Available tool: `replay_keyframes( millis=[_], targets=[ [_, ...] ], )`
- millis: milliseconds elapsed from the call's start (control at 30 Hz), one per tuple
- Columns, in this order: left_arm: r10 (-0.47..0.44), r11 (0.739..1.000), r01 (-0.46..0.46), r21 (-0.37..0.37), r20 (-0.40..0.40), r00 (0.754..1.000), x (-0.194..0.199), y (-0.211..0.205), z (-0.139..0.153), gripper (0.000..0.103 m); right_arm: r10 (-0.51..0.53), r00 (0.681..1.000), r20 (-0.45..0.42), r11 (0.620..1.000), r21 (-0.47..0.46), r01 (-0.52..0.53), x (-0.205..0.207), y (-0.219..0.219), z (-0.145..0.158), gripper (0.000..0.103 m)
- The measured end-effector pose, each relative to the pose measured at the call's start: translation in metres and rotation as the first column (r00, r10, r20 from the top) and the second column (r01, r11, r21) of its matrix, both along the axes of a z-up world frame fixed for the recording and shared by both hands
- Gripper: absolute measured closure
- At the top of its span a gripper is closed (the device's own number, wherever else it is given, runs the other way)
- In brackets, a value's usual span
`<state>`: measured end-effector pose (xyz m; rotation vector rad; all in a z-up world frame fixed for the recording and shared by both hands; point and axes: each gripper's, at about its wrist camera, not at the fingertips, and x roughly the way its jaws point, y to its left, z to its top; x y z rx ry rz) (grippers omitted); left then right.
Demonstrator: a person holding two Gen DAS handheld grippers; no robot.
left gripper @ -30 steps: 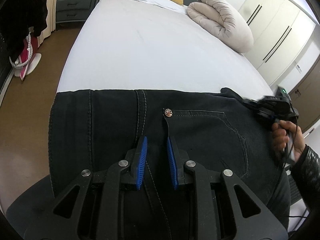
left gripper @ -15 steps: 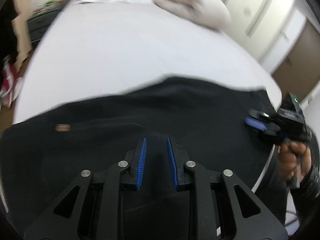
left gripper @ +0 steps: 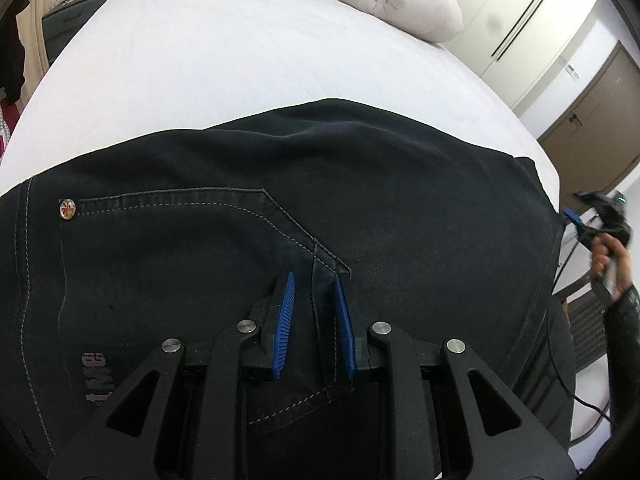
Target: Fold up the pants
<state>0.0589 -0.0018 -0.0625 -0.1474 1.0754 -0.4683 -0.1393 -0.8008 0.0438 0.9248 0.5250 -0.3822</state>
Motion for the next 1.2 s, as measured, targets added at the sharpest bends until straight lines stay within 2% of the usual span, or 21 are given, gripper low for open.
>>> replay_keyframes(
  millis=[33, 67, 133, 233, 300, 367, 433, 533, 633, 700, 833, 1000, 1200],
  targets=[
    [0.003, 1.0, -0.003, -0.002, 0.0, 1.0, -0.007, 0.001, 0.0, 0.083, 0.0, 1.0, 0.021, 1.0, -0.014, 0.0, -0.011, 0.005, 0.003, 0.029],
    [0.004, 1.0, -0.004, -0.004, 0.0, 1.0, -0.007, 0.002, 0.0, 0.083, 0.007, 0.999, 0.049, 1.0, -0.026, -0.006, -0.022, 0.015, 0.011, 0.029],
    [0.005, 1.0, -0.005, -0.006, -0.001, 1.0, -0.008, 0.008, 0.0, 0.083, 0.011, 0.997, 0.079, 1.0, 0.01, -0.011, -0.045, 0.02, 0.007, 0.029],
    [0.007, 1.0, -0.007, -0.014, -0.007, 1.0, -0.003, 0.014, -0.001, 0.083, -0.004, 0.998, 0.069, 0.994, 0.107, -0.003, -0.066, 0.021, -0.026, 0.031],
    [0.013, 1.0, -0.013, -0.025, -0.013, 1.0, 0.001, 0.017, -0.004, 0.083, -0.011, 0.999, 0.043, 0.985, 0.175, 0.003, -0.078, 0.01, -0.034, 0.038],
    [0.018, 0.999, -0.018, -0.037, -0.018, 1.0, 0.004, 0.021, -0.005, 0.083, -0.04, 0.997, 0.068, 0.963, 0.269, 0.021, -0.076, 0.01, -0.063, 0.042],
    [0.019, 0.999, -0.02, -0.037, -0.018, 1.0, 0.004, 0.025, -0.004, 0.083, -0.084, 0.995, 0.045, 0.946, 0.316, 0.066, -0.084, 0.011, -0.078, 0.044],
    [0.02, 0.999, -0.02, -0.029, -0.014, 1.0, 0.003, 0.027, -0.002, 0.083, -0.111, 0.99, 0.085, 0.92, 0.386, 0.07, -0.083, 0.011, -0.096, 0.044],
    [0.02, 0.999, -0.02, -0.026, -0.013, 1.0, 0.003, 0.027, -0.002, 0.083, -0.113, 0.986, 0.121, 0.909, 0.412, 0.053, -0.072, 0.017, -0.101, 0.044],
    [0.02, 0.999, -0.02, -0.026, -0.013, 1.0, 0.003, 0.027, -0.001, 0.083, -0.117, 0.982, 0.146, 0.906, 0.422, 0.045, -0.08, 0.016, -0.101, 0.045],
    [0.019, 1.0, -0.019, -0.025, -0.012, 1.0, 0.003, 0.027, -0.001, 0.083, -0.103, 0.975, 0.197, 0.896, 0.444, 0.005, -0.074, 0.015, -0.096, 0.06],
    [0.018, 0.999, -0.019, -0.026, -0.013, 1.0, 0.002, 0.025, -0.001, 0.083, -0.1, 0.972, 0.213, 0.884, 0.467, -0.012, -0.066, 0.013, -0.092, 0.06],
    [0.018, 0.999, -0.018, -0.027, -0.013, 1.0, 0.003, 0.024, -0.002, 0.083, -0.142, 0.955, 0.259, 0.866, 0.5, -0.007, -0.057, 0.0, -0.102, 0.063]
  ],
)
